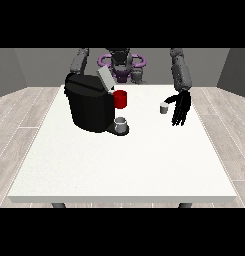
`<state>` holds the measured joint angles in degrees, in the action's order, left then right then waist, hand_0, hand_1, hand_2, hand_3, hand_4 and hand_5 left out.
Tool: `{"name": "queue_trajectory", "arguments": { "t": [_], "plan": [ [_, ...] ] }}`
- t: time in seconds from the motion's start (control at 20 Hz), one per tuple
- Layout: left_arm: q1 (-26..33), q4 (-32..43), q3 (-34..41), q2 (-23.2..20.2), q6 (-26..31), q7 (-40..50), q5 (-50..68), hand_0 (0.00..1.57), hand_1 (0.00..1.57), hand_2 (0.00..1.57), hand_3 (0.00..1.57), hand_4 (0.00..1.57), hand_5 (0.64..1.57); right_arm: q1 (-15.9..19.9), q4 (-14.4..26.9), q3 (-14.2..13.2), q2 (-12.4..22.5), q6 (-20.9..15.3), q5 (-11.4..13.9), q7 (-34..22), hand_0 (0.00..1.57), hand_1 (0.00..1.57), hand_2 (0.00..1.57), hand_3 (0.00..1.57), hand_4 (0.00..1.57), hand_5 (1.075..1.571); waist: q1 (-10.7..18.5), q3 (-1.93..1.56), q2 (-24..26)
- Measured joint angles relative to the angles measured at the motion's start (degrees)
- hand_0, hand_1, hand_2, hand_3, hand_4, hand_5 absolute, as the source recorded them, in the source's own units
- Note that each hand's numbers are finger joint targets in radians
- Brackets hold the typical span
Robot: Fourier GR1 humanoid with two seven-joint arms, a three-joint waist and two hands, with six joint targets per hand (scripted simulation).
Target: Insert the coffee pod into the coffee machine and close the lid
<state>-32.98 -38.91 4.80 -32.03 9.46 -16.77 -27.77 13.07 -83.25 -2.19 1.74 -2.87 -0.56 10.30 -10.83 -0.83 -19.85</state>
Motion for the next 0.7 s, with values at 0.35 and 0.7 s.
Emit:
{"name": "queue_trajectory", "arguments": {
  "t": [0.35,0.7],
  "plan": [
    [-1.1,1.1,-1.0,1.0,-4.6,-1.5,-3.6,1.09,1.09,1.15,1.13,0.00,1.571,1.0,2.4,-0.9,-0.1,-0.7,-0.3,-0.1,0.00,0.00,0.00,0.00,0.33,1.571,0.9,0.07,1.0],
    [-1.8,1.2,-3.0,2.4,-6.2,0.5,-7.1,1.20,1.20,1.21,1.08,0.00,1.571,1.1,5.9,-1.3,-0.2,-0.4,-0.3,1.3,0.00,0.00,0.00,0.00,0.36,1.571,0.8,0.10,2.7]
  ]
}}
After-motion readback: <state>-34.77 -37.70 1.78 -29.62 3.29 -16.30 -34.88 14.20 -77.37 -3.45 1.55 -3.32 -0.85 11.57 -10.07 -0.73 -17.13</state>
